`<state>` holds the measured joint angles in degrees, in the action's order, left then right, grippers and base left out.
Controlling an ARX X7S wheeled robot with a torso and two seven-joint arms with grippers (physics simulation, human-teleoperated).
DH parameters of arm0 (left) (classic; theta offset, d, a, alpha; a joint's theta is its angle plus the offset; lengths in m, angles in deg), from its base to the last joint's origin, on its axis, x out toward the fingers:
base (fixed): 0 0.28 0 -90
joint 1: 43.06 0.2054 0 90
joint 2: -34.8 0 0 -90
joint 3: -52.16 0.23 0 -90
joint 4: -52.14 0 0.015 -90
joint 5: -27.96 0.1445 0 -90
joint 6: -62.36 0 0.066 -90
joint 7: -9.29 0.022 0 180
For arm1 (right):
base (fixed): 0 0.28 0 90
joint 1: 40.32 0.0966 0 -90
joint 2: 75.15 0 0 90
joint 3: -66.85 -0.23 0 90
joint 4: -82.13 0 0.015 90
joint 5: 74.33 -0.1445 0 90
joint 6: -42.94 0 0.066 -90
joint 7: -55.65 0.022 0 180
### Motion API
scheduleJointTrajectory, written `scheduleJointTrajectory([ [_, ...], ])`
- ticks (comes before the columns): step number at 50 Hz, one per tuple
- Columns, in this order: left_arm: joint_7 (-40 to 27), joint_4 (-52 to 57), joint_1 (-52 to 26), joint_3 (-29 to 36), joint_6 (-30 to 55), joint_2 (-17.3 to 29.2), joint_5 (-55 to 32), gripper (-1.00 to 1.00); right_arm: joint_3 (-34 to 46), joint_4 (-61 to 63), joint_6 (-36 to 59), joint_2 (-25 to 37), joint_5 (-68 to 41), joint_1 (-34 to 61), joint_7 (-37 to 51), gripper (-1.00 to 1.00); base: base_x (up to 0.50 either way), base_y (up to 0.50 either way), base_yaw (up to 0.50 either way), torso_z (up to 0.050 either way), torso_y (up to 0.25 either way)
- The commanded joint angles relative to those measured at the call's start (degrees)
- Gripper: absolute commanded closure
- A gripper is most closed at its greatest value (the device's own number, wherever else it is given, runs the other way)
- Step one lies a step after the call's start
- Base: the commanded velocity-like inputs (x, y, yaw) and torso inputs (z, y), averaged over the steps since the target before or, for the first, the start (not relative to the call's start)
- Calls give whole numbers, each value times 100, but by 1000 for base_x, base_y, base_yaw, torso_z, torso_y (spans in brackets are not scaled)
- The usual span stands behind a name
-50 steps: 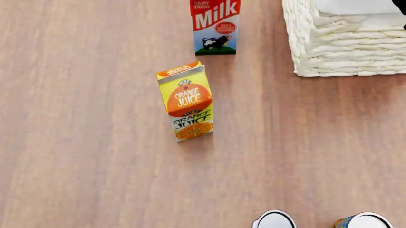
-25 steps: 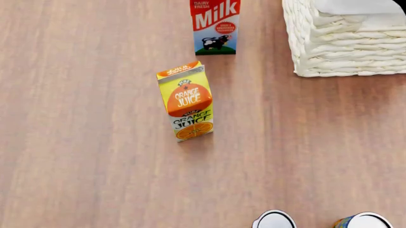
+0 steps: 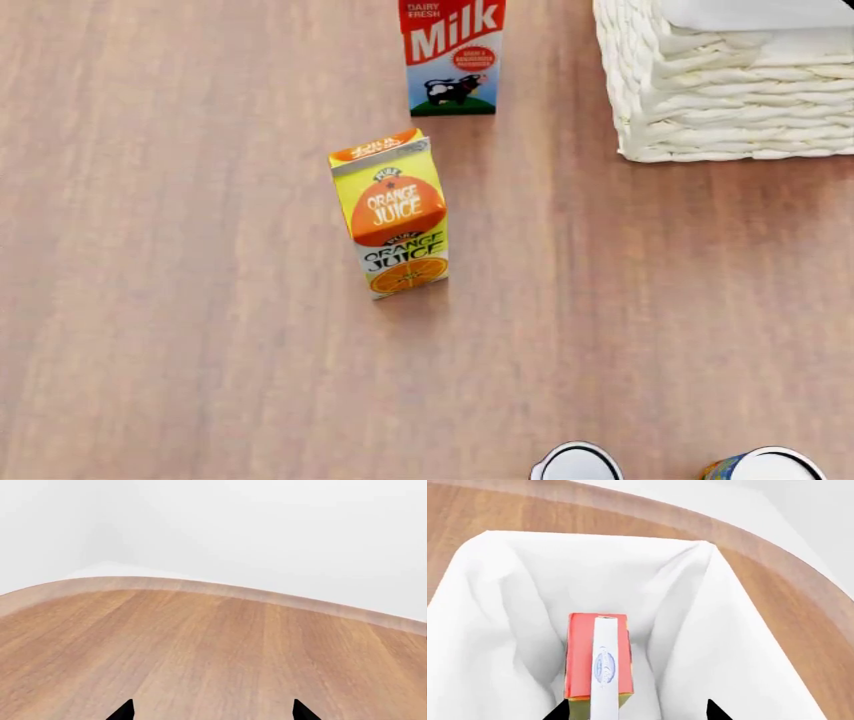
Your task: Pick up the cream cheese box and the butter, and put them in the basket.
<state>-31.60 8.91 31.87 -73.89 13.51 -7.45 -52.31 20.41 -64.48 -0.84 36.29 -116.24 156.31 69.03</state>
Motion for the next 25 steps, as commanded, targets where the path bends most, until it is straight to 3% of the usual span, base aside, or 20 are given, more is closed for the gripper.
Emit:
scheduleJointTrajectory([
  [1, -1, 7, -5, 31, -8, 1, 16, -100, -106, 676, 354, 126, -437, 172, 53, -100, 0, 0, 0, 0, 0],
  [25, 8, 34, 15, 21, -32, 12, 2, -100, -221, 2725, 1540, 758, -861, 795, 490, -100, 0, 0, 0, 0, 0],
])
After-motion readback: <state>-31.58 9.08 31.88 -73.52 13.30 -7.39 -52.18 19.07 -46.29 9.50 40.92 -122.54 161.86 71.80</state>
